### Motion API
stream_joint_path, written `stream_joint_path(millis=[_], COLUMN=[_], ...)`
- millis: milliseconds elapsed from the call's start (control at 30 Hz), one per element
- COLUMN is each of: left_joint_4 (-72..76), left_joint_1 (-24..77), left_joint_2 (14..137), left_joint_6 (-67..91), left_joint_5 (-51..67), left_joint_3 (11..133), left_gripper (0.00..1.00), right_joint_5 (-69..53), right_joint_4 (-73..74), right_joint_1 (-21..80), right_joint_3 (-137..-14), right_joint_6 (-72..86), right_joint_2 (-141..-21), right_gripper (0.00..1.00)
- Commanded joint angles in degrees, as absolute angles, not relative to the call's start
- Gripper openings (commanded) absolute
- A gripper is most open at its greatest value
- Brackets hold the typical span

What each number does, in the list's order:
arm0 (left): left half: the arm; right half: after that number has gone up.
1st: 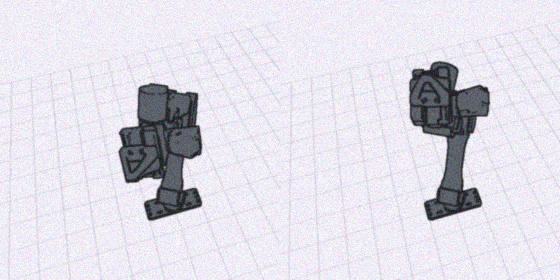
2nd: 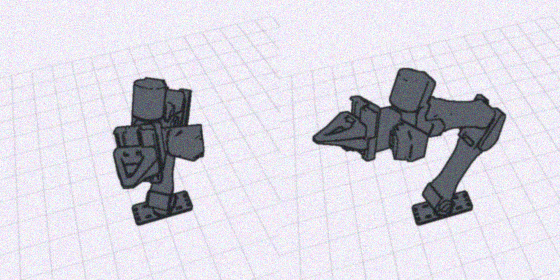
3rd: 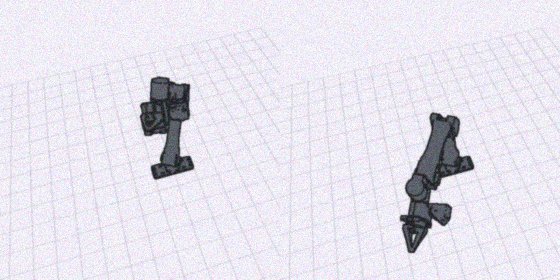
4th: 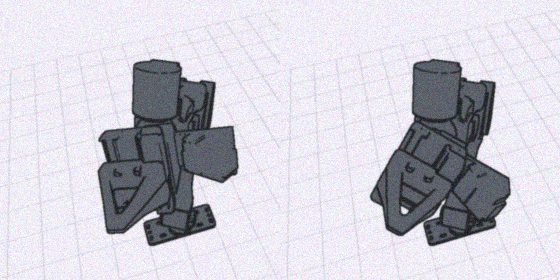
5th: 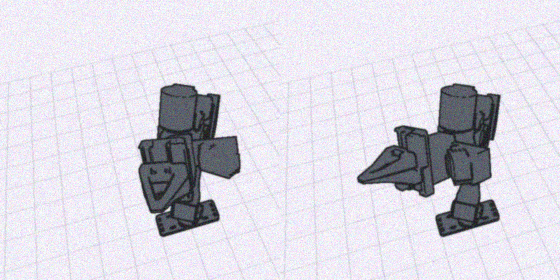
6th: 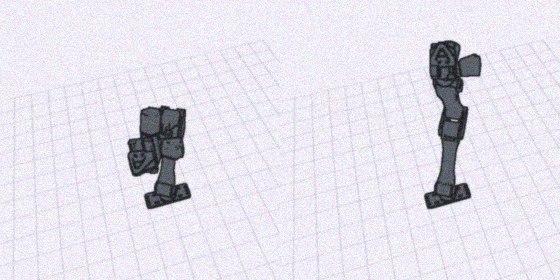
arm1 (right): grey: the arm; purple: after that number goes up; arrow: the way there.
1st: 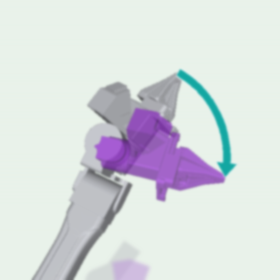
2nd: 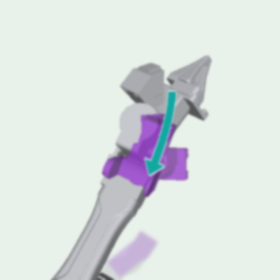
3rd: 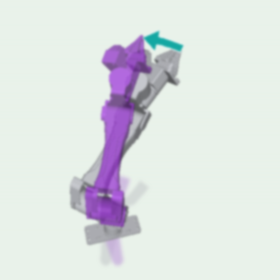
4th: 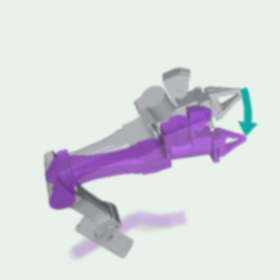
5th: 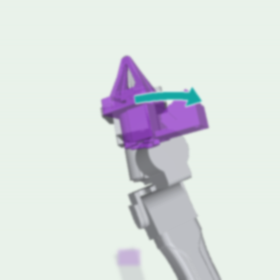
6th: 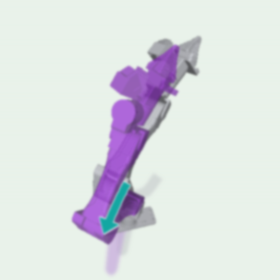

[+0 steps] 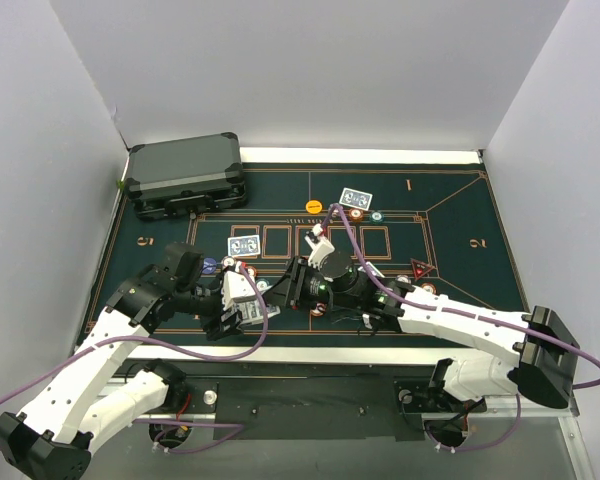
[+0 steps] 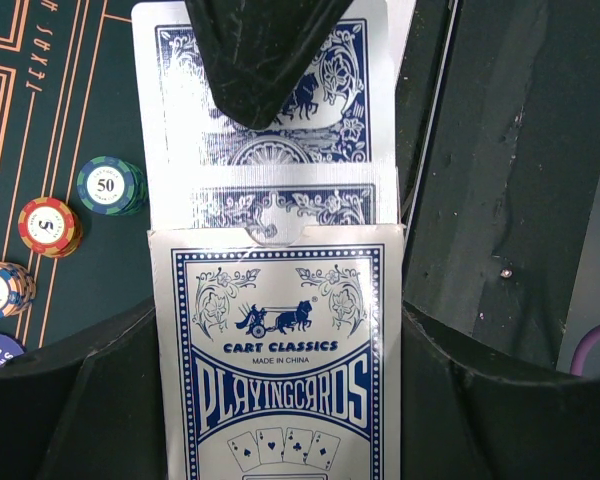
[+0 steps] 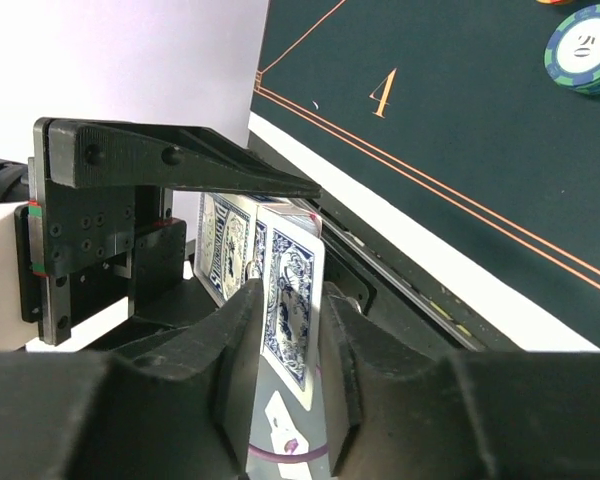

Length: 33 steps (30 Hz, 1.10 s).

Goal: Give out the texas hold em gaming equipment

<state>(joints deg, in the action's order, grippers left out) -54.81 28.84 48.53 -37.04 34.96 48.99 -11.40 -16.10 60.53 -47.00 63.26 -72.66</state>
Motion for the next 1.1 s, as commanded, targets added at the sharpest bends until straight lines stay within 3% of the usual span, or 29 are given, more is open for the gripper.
stream_joint_path(millis=[0,67,133,567,633,700,833,1067], left_joint_4=[-52.56,-52.56,-52.56,-52.38,-52.38,-52.38,-52.12,-51.86], left_joint_1=[29.18,29.18,29.18,29.18,29.18,29.18,29.18,29.18], left_joint_2=[47.46,47.37,47.37,47.46,47.55,47.64,47.64,47.55], left_joint_6=[-36.74,-36.74,-36.74,-36.74,-36.74,-36.74,-36.30,-36.21], left_joint_5=[37.18,37.18,37.18,37.35,37.35,37.53,37.53,37.53], left_joint_3=[51.33,51.15,51.24,51.15,51.15,51.15,51.33,51.15], left_gripper=[0.00,0.00,0.00,0.00,0.00,0.00,0.00,0.00], right_joint_5=[-11.08,-10.64,-10.46,-10.55,-10.90,-11.33,-11.87,-12.31], right_joint_4=[-18.81,-18.02,-17.32,-12.75,-13.01,-13.27,-13.10,-13.71], right_joint_1=[60.47,59.86,59.15,54.50,54.49,54.49,54.75,56.51], right_joint_3=[-46.06,-45.53,-44.74,-42.45,-42.28,-42.45,-43.15,-44.65], right_joint_6=[63.90,64.07,63.99,62.32,62.23,61.96,61.44,61.26], right_joint_2=[-72.51,-71.72,-70.75,-64.43,-64.07,-64.16,-65.12,-67.67], right_gripper=[0.19,0.06,0.01,0.00,0.05,0.18,0.34,0.45])
